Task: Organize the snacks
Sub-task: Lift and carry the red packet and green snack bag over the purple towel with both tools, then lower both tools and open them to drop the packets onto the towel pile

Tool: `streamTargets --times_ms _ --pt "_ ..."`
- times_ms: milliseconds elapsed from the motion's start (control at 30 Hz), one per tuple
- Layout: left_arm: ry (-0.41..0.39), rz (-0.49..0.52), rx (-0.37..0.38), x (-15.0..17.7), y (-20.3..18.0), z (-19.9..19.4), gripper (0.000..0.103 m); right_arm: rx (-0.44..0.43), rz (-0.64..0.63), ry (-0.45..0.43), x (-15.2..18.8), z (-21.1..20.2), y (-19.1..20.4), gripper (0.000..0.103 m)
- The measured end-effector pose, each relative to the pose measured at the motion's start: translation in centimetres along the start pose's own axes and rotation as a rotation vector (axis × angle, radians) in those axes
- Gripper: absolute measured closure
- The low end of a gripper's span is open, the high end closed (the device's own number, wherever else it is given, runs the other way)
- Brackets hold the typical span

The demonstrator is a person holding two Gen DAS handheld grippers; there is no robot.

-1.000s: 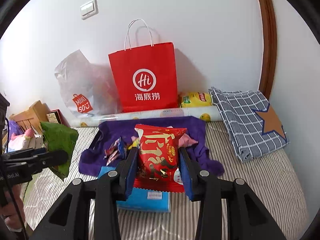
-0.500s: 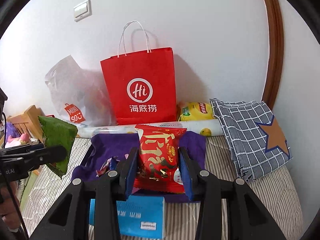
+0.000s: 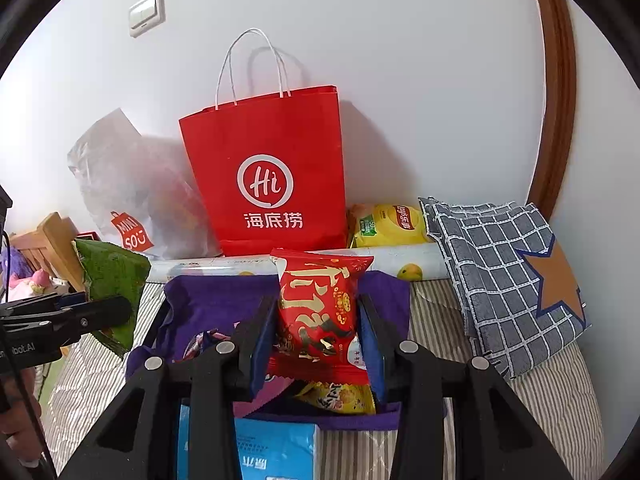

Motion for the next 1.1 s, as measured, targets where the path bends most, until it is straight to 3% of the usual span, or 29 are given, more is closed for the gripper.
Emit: streamTargets --times_ms 500,1100 --pt "-0.004 0.015 -0.037 -1.8 1.2 2.0 0.055 -0.005 -0.019 0.000 -1.6 2.3 -0.3 0.065" --pt "0.088 0.012 -0.070 0.4 4.3 6.9 0.055 -0.024 0.026 0.074 2.6 8.2 -1.5 0.065"
Point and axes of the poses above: each gripper's, at about its wrist camera, not at the fingertips, and z roughly the way its jaws point, y to its left, x to its underside, the point moved 10 cm from there along z, roughly the way its jaws point, and after that the axes turned 5 degrees about -y, right-handed, at the moved point
